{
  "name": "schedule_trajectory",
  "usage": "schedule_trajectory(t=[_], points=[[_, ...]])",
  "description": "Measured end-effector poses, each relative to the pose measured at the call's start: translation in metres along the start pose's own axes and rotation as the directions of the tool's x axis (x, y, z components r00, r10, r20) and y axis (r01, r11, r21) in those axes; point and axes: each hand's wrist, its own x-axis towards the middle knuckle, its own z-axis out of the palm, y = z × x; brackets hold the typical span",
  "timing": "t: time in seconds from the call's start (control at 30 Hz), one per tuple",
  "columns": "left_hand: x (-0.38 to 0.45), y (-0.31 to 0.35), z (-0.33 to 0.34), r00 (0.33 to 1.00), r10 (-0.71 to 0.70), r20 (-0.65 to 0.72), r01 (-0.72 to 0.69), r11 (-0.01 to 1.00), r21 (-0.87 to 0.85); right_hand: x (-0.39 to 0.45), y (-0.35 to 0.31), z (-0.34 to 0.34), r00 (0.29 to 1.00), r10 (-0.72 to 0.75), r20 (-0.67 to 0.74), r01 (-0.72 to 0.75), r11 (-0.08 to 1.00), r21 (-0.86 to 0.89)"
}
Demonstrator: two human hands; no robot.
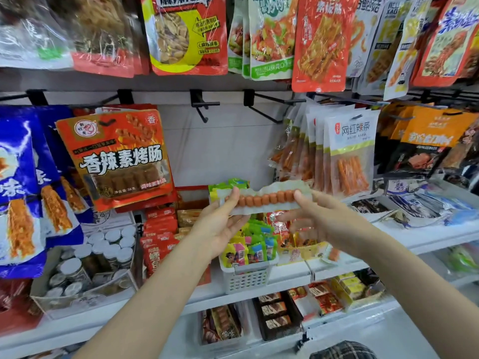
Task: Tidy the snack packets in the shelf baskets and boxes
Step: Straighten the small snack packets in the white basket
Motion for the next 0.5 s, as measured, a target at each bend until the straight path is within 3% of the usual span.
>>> schedule_trajectory(t=[0.07, 0.13, 0.2, 0.27, 0.33, 0.4, 0.5], points=[[0.007, -0.001, 0.003, 1.0, -0.025, -0.011, 0.025, 0.999, -0.047, 0.012, -0.009, 0.001, 0.971, -0.17, -0.167, 0.103, 0.931, -0.35], [0.016, -0.001, 0.005, 0.999, -0.015, -0.028, 0.015, 1.0, -0.003, 0.022, -0.022, -0.002, 0.903, -0.351, -0.248, 0.157, 0.807, -0.569], [0.027, -0.001, 0.001, 0.99, 0.112, -0.084, -0.08, 0.947, 0.31, 0.029, -0.032, -0.012, 0.796, -0.539, -0.275, 0.218, 0.679, -0.701], [0.035, -0.004, -0.011, 0.94, 0.333, -0.067, -0.194, 0.687, 0.701, 0.034, -0.038, -0.02, 0.677, -0.693, -0.247, 0.22, 0.511, -0.831], [0.04, -0.01, -0.021, 0.888, 0.439, 0.138, -0.303, 0.331, 0.894, 0.038, -0.037, -0.022, 0.632, -0.747, -0.206, 0.189, 0.407, -0.894], [0.043, -0.017, -0.025, 0.873, 0.352, 0.337, -0.376, 0.046, 0.925, 0.043, -0.033, -0.021, 0.63, -0.75, -0.203, 0.169, 0.387, -0.907], [0.051, -0.026, -0.02, 0.887, 0.124, 0.445, -0.385, -0.333, 0.861, 0.052, -0.028, -0.015, 0.629, -0.748, -0.213, 0.19, 0.414, -0.89]])
